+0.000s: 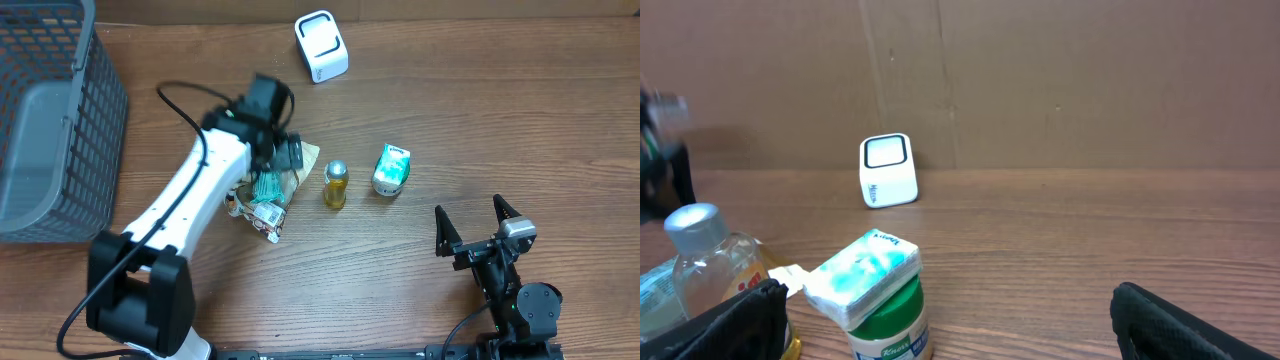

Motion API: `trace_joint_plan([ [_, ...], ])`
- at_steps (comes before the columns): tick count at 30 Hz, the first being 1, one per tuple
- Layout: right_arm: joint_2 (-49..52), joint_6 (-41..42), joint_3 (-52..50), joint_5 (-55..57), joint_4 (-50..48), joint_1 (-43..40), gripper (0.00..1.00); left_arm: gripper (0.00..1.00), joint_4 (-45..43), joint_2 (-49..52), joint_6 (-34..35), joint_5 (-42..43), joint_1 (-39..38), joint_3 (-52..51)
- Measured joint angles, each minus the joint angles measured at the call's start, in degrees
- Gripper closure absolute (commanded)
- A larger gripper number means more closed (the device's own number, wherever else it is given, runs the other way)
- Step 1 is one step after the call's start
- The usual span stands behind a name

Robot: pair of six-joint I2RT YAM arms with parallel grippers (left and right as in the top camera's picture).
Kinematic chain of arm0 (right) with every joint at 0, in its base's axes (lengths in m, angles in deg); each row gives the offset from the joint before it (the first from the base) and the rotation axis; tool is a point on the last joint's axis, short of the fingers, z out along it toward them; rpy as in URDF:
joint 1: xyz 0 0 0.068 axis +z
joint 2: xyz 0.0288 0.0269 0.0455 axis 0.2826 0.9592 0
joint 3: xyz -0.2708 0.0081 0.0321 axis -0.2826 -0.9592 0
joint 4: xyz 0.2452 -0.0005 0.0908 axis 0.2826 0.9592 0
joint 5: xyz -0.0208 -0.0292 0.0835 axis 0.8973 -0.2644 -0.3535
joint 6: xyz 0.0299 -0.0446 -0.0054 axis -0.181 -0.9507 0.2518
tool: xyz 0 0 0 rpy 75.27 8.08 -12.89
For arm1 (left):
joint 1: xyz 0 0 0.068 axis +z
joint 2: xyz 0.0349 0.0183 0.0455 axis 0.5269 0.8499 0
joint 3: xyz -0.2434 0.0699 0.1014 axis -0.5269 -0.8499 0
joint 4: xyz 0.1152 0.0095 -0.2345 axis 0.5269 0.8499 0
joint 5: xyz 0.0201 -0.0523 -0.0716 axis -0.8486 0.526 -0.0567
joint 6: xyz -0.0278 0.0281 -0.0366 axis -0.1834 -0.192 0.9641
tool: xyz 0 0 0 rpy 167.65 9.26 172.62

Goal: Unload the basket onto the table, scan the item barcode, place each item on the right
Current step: 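Lower the packets onto the table beside the yellow bottle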

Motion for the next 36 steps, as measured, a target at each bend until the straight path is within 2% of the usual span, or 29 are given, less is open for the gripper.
trace_joint_plan([
  [4,0.00,0.00,0.00,0.00,-0.07,0.00,0.00,0.00,5.70,-0.22,-2.12,-0.02,2.16,8.48],
  [9,0.00,-0.02,0.00,0.02,-0.04,0.00,0.00,0.00,7.32,-0.96,-3.17,-1.86,5.07,14.12],
  [36,0.00,0.00,0.00,0.02,-0.02,0.00,0.00,0.00,7.58,-1.27,-4.15,-3.69,7.02,14.32],
])
